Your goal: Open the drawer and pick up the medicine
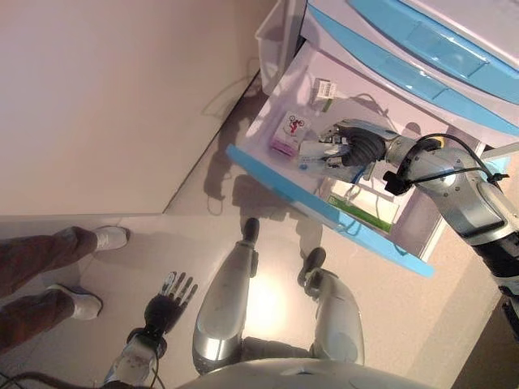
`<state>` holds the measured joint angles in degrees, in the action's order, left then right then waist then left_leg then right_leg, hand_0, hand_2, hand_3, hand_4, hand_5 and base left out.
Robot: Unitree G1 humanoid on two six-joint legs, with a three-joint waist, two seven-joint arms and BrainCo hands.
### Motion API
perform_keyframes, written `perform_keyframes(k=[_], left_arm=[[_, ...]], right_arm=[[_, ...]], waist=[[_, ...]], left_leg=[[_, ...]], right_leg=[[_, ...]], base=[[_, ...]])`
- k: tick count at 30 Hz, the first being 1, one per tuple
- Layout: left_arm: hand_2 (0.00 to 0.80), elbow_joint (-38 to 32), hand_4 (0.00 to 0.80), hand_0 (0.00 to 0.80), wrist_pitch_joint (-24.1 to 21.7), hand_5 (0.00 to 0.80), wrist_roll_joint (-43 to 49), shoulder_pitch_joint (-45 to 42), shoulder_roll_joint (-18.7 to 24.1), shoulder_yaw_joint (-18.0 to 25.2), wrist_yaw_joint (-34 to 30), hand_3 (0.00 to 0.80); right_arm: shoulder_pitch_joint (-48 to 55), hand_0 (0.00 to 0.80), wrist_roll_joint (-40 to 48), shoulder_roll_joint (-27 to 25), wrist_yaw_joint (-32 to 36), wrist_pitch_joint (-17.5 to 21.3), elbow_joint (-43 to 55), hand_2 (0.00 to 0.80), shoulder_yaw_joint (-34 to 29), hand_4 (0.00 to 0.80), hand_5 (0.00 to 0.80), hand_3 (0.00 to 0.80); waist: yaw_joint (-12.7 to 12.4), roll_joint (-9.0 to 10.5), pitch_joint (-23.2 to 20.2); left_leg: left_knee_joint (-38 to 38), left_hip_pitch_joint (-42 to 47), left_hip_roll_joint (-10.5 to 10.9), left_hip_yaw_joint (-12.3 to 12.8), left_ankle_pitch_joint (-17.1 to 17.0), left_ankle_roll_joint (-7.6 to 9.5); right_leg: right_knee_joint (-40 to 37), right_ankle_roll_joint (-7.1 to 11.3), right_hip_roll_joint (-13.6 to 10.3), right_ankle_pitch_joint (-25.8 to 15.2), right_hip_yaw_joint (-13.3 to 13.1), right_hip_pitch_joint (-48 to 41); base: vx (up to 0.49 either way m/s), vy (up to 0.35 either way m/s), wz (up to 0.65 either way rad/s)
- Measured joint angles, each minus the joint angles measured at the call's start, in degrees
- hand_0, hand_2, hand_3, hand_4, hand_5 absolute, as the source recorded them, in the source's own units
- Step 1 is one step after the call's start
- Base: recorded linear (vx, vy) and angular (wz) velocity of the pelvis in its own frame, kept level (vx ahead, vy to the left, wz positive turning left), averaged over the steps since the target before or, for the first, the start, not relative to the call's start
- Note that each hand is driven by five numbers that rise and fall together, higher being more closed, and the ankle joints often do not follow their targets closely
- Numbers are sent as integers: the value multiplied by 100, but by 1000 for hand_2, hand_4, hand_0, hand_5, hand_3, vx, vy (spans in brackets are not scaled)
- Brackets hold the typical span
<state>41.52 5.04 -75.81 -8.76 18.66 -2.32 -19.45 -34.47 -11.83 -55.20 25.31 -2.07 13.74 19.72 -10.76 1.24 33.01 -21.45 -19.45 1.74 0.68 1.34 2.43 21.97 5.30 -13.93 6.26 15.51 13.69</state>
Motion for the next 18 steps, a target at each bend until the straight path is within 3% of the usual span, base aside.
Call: perform_keyframes(k=[18], left_arm=[[0,262,0,0,-145,0,399,204,-213,125,213,0]], right_arm=[[124,800,1545,-401,375,968,1830,800,-1079,800,800,800]], waist=[[181,161,-114]], left_leg=[[392,718,-63,130,43,-67]], right_leg=[[-505,35,125,-85,-64,-670]], base=[[40,-4,-5]])
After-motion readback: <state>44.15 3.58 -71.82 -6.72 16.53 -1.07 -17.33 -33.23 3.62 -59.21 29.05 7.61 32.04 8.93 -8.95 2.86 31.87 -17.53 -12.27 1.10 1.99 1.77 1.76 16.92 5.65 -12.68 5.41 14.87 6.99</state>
